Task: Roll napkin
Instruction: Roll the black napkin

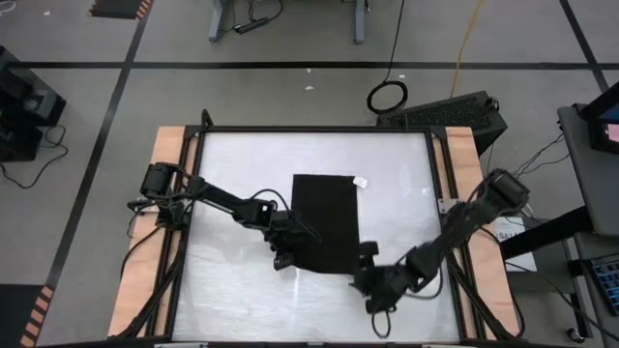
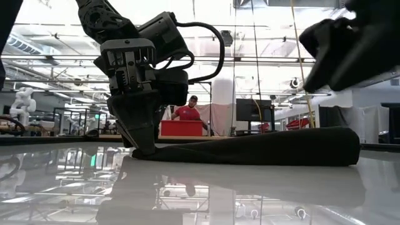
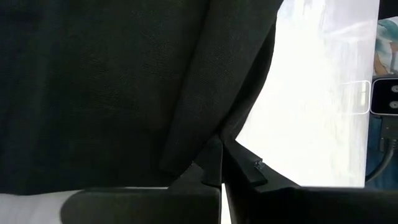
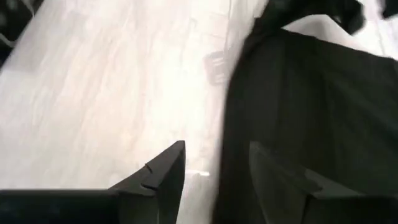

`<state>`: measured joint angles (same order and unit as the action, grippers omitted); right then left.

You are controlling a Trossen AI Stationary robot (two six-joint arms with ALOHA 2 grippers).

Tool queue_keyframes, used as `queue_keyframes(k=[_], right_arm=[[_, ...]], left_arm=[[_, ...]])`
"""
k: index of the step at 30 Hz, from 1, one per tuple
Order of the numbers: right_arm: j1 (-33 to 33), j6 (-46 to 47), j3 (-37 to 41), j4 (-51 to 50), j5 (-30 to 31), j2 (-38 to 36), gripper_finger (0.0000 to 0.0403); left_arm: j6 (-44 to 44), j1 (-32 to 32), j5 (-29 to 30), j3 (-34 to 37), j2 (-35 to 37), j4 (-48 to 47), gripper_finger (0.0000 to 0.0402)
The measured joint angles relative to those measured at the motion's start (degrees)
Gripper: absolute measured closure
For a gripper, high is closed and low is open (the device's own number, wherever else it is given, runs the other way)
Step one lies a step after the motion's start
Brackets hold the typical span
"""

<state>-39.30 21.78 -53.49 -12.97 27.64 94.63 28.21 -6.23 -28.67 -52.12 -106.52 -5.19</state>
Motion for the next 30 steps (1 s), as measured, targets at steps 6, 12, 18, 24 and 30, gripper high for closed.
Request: queue_keyframes(k=[6,12,18,24,30], right_arm=[[-2.95,2.87,-0.02,1.77,6.38,8.21,0.0196],[-3.17,4.17,-0.09,1.92,6.87,11.86,0.0175],[-2.72,4.34,-0.35,1.88,7.59,14.16,0.0202],[-1.22,1.42,-0.28,1.55,6.32,13.02,0.0243],[-0.96,-3.58,-0.03,0.28,7.08,11.60,0.0255]], left_arm=[[1.06,0.60,-1.75,0.04,-0.04,-0.07,0.0400],[1.46,0.59,-2.86,0.04,-0.09,-0.23,0.0400],[0.24,0.35,-5.33,0.11,-0.15,-0.40,0.0400],[-1.54,-1.10,-5.92,0.09,-0.13,-1.68,0.0400],[-1.57,-1.51,-6.05,0.07,-0.07,-1.82,0.0400]])
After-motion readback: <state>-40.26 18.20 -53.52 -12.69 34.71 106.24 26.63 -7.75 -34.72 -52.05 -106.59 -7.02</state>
